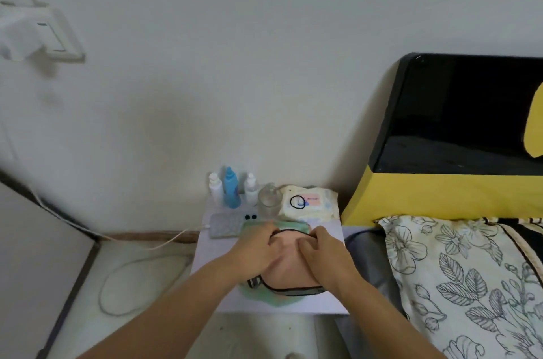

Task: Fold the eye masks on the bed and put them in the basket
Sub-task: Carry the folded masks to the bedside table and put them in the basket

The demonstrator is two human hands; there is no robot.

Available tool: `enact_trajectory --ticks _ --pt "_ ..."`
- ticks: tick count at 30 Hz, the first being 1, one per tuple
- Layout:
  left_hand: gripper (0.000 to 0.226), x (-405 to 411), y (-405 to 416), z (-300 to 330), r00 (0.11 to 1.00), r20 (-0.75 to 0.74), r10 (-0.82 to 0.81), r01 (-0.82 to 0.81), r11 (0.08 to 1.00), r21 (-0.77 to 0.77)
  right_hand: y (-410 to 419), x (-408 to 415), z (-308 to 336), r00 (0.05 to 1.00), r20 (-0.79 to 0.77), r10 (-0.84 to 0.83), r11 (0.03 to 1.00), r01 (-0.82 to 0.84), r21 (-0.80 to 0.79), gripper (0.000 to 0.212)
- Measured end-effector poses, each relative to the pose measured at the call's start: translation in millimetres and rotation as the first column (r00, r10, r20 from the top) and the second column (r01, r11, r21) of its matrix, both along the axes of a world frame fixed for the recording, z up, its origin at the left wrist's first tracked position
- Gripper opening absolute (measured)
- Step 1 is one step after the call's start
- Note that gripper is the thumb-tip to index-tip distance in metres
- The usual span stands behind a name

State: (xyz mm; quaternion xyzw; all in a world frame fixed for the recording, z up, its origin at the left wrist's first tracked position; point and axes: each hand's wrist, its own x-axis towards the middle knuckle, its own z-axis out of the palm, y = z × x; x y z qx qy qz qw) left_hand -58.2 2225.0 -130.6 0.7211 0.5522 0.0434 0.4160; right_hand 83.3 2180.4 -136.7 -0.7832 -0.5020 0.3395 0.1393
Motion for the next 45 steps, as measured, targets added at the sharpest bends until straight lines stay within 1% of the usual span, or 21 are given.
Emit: enact_trajectory --ticks 2,6,10,12,17,21,28,31,35,40,42,45 --pt "0.033 7 8 -11 1.0 -0.009 0.004 -0.004 1.0 -0.027 11 8 -15 0.999 0.006 0.038 0.999 -0.038 -0.02 0.029" --pt "0.036 12 21 -37 0.999 0.025 0.026 -0.022 0.989 -0.149 26 18 -45 0.996 -0.011 0.091 0.995 -0.091 -0.042 0.028" --pt "0.037 11 34 -64 0.998 -0.028 0.053 -0.058 0.973 -0.224 38 18 -72 0.992 -0.071 0.105 0.991 -0.11 -0.072 0.033" --pt "0.037 11 42 -78 0.997 -0.04 0.062 -0.07 0.966 -0.25 43 18 -84 0.99 -0.085 0.111 0.99 -0.118 -0.083 0.03" --pt "0.038 13 60 -116 0.996 -0.083 0.045 -0.067 0.954 -0.291 56 15 -116 0.989 -0.101 0.104 0.989 -0.114 -0.095 0.016" --pt "0.036 12 68 -145 0.994 -0.101 0.033 -0.064 0.944 -0.324 66 11 -142 0.99 -0.103 0.095 0.985 -0.109 -0.137 0.02" --pt "0.035 15 71 -193 0.979 -0.205 -0.01 -0.064 0.934 -0.352 73 -1 -190 0.995 -0.053 0.083 0.962 -0.094 -0.256 0.025" --pt "0.033 19 69 -213 0.977 -0.212 0.009 -0.091 0.921 -0.379 74 -6 -208 0.997 -0.072 0.031 0.949 -0.052 -0.31 0.025" --pt "0.037 22 65 -234 0.976 -0.217 0.032 -0.123 0.898 -0.421 75 -6 -227 0.996 -0.051 0.071 0.928 -0.085 -0.363 0.025" --pt "0.034 20 64 -255 0.967 -0.198 0.163 -0.237 0.863 -0.447 77 -7 -243 0.995 -0.078 0.066 0.914 -0.092 -0.394 0.018" --pt "0.035 19 64 -258 0.963 -0.207 0.172 -0.251 0.852 -0.46 78 -8 -245 0.993 -0.11 0.033 0.91 -0.076 -0.408 0.016" --pt "0.036 17 64 -258 0.965 -0.217 0.145 -0.234 0.851 -0.47 78 -9 -247 0.994 -0.104 0.032 0.9 -0.074 -0.429 0.019"
